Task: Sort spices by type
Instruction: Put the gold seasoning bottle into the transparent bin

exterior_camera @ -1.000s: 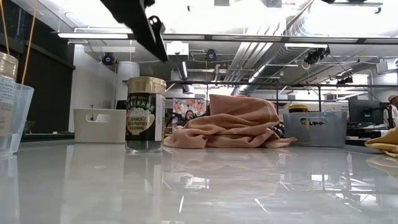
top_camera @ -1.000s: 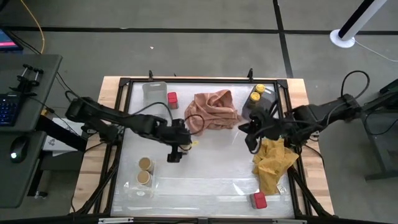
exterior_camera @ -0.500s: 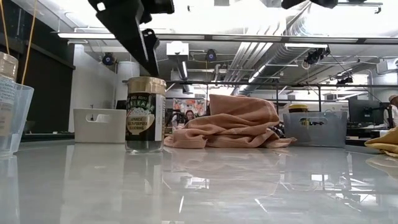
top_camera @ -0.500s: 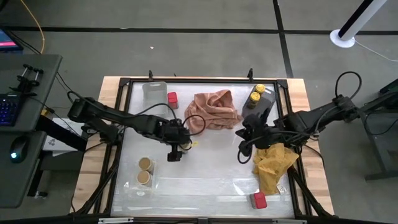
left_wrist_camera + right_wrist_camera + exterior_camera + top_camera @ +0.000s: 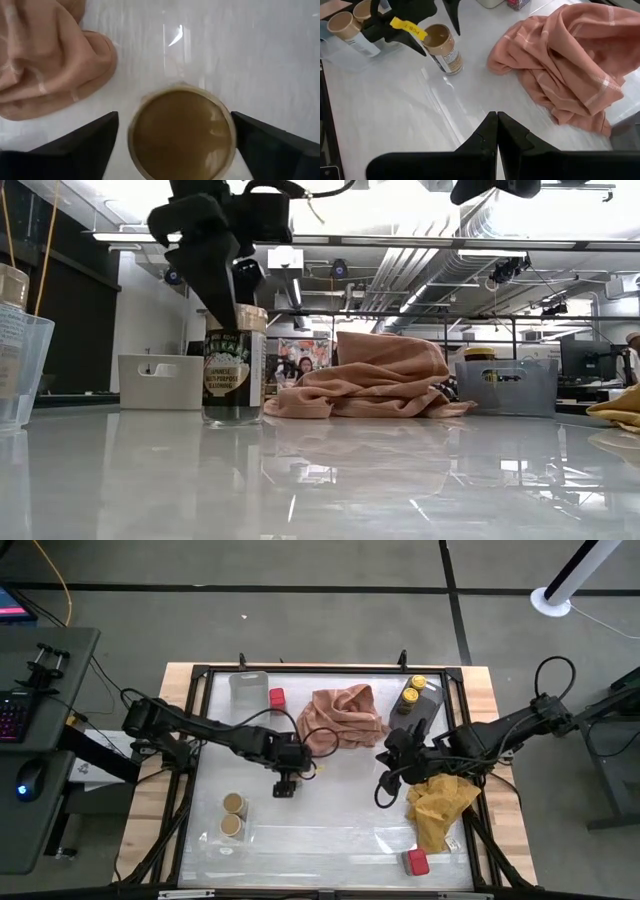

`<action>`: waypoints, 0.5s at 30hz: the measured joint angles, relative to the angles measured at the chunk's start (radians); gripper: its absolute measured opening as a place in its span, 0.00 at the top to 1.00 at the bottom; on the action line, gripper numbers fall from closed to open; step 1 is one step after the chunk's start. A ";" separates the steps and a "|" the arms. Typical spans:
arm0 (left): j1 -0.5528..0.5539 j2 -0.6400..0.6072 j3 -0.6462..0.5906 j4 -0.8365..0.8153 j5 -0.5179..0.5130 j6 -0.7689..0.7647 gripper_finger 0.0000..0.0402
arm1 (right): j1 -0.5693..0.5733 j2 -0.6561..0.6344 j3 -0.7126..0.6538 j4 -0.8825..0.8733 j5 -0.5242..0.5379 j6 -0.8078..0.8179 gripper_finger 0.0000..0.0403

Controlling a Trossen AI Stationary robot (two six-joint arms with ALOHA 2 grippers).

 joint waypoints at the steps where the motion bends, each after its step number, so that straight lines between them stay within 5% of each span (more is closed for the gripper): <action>1: -0.003 0.000 0.000 -0.007 0.000 0.000 0.13 | 0.000 -0.001 0.000 0.000 0.000 0.000 1.00; 7: -0.011 -0.003 0.001 0.005 -0.002 -0.023 0.42 | 0.000 -0.001 0.000 0.000 0.003 -0.027 1.00; 15: -0.011 -0.129 0.150 -0.164 -0.037 -0.041 0.42 | -0.005 -0.001 0.000 0.001 0.009 -0.073 1.00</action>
